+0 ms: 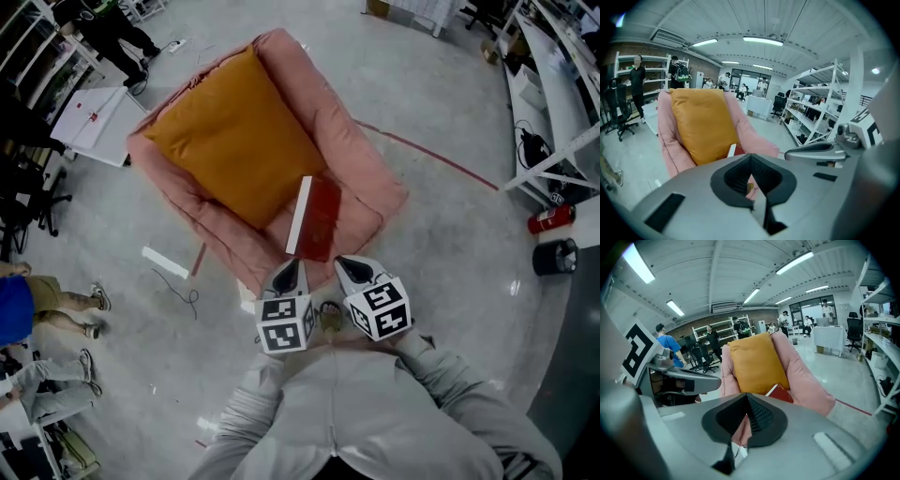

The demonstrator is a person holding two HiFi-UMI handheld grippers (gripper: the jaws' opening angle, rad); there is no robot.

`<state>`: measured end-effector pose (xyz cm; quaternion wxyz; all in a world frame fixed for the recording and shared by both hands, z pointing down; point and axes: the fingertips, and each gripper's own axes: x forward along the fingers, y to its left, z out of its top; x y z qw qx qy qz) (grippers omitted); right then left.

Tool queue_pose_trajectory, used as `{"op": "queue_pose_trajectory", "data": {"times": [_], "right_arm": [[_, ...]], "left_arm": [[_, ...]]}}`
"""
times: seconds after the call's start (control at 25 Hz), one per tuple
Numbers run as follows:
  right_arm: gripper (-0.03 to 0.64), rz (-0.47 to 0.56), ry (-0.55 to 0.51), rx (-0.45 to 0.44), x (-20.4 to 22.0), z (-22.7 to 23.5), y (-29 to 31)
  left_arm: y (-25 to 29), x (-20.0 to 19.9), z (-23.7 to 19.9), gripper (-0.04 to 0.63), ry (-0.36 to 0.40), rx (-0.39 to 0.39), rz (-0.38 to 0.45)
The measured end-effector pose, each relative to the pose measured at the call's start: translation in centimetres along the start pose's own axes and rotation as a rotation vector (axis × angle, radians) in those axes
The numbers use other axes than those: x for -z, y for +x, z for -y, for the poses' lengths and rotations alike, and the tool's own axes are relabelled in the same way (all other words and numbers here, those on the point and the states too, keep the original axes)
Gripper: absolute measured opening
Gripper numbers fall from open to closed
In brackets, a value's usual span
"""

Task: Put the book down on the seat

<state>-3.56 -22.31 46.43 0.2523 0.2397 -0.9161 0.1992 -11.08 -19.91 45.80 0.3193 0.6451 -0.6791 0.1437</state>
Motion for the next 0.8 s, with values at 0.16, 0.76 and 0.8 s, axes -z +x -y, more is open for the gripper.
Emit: {"op": "queue_pose_trajectory", "data": {"times": [0.16, 0.76, 0.8], "right_arm": [[0.000, 0.010, -0.017, -0.015, -0.6, -0.6, -0.2], [0.000, 0.016, -0.046, -0.033, -0.9, -1.4, -0.2], [0.000, 0.016, -0.046, -0.034, -1.0, -1.4, -0.3]], "left_arm": [[-0.5, -0.1, 0.1, 0.006, -0.003, -0.001, 0.002], [-1.0, -0.1, 0.0, 0.006, -0.016, -0.006, -0.005], [-1.0, -0.2, 0.0, 0.006, -0.015, -0.005, -0.006]]}}
